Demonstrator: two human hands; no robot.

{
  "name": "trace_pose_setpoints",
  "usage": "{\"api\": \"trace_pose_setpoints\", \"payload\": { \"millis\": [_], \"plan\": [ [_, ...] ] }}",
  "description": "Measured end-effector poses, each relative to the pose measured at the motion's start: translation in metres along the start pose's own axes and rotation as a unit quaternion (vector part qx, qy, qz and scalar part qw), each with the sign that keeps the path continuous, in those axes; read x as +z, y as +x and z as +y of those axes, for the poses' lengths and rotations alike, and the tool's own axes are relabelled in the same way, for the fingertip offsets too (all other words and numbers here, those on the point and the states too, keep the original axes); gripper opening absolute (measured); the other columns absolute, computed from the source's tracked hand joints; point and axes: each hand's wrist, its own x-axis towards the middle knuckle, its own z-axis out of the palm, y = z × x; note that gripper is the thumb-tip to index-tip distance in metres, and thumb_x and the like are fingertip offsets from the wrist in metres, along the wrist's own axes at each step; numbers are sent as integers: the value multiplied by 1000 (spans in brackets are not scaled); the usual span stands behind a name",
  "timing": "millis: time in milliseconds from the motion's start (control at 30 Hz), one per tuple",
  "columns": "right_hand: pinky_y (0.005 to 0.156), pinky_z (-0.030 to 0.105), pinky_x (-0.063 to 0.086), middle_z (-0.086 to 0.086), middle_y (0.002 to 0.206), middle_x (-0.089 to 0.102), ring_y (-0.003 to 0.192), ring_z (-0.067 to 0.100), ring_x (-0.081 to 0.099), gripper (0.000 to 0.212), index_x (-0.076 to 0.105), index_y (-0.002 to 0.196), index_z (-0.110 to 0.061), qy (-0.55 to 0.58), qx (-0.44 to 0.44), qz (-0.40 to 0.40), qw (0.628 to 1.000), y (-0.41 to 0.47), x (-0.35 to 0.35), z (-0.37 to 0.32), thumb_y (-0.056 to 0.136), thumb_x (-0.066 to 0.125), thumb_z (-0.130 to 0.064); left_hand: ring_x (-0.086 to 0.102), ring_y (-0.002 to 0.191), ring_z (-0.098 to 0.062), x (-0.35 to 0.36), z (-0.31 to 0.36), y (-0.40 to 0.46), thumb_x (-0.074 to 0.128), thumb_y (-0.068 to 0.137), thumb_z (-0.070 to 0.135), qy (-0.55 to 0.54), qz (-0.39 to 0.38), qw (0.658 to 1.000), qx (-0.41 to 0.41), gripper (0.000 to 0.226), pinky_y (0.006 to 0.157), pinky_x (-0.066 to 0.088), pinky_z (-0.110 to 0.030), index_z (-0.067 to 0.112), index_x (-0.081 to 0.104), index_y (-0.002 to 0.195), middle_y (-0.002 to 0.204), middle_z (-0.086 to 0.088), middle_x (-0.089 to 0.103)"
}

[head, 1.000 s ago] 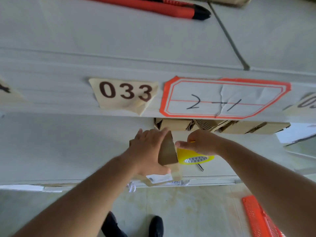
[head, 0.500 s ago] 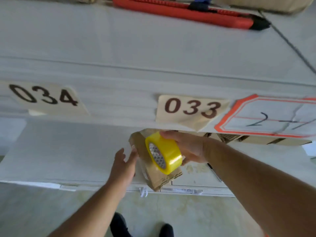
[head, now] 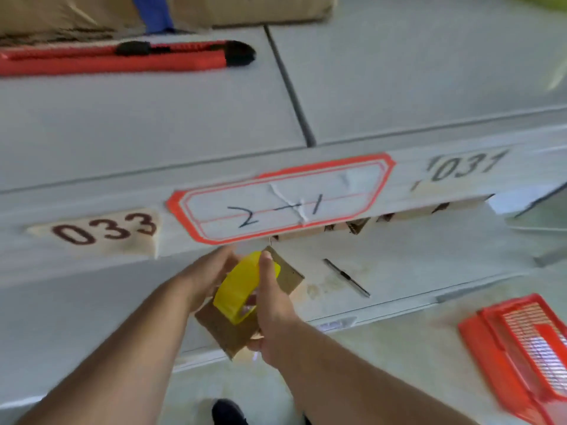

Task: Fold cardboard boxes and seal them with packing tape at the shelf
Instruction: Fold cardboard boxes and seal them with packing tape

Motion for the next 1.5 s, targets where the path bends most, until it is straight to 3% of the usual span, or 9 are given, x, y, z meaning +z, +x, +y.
{"api": "trace_pose_setpoints", "payload": {
  "millis": [233,333,433,600,733,900,1033,1167,1500],
  "plan": [
    [103,52,46,4,125,69,126,32,58,107,69,128,-19,-16,8,-106,994,-15,-51,-6,71,36,-103,71,91,-14,23,0,-24,55,79,86,299,152,935,113,64,88,56,-38,28,71,99,94,8,75],
    [89,37,55,11,104,77,94,26,71,59,71,117,-6,-96,-148,90,980,30,-132,-12,98,57,-61,75,82,-18,17,3,-22,54,64,89,270,154,946,98,73,83,61,-43,27,73,96,86,4,78],
    [101,40,48,11,132,63,120,32,57,46,57,138,-15,-404,-204,304,838,94,-205,-27,101,53,-43,76,78,-18,19,3,-19,63,82,78,273,144,946,93,51,81,62,-46,29,73,95,85,3,78],
    [97,40,47,9,130,60,122,31,54,34,59,131,-16,-605,-196,303,710,140,-227,-25,103,48,-32,75,81,-19,22,4,-14,65,95,56,278,148,944,98,35,79,60,-39,22,73,96,85,2,78],
    [90,37,52,11,116,62,104,30,60,26,59,121,-8,-579,-184,245,756,138,-223,-34,97,50,-11,76,84,-22,22,5,-16,65,97,51,266,147,949,87,31,82,60,-41,21,74,97,87,0,78],
    [62,37,52,6,103,62,79,23,67,21,49,120,-17,-274,-263,79,922,71,-154,-43,100,46,-13,75,86,-20,25,8,-16,64,97,52,269,132,951,74,28,84,61,-44,25,72,101,91,0,78],
    [61,35,48,-3,89,65,76,18,62,23,58,109,-22,-363,-300,13,882,42,-103,-38,98,53,-42,75,86,-21,26,10,-16,66,89,61,265,124,954,63,37,83,61,-44,27,71,101,91,1,77],
    [51,27,42,-1,75,63,63,19,59,21,56,80,-21,-371,-263,79,887,50,-100,-30,99,52,-28,73,88,-19,24,8,-18,61,97,56,320,134,935,71,29,81,60,-38,28,70,103,94,2,75],
    [56,26,45,4,80,70,67,27,64,23,56,77,-18,-280,-229,142,921,55,-78,-11,97,52,-31,64,106,-16,28,28,-16,59,97,57,399,102,911,4,39,91,53,-34,34,58,129,124,5,63]
  ]
}}
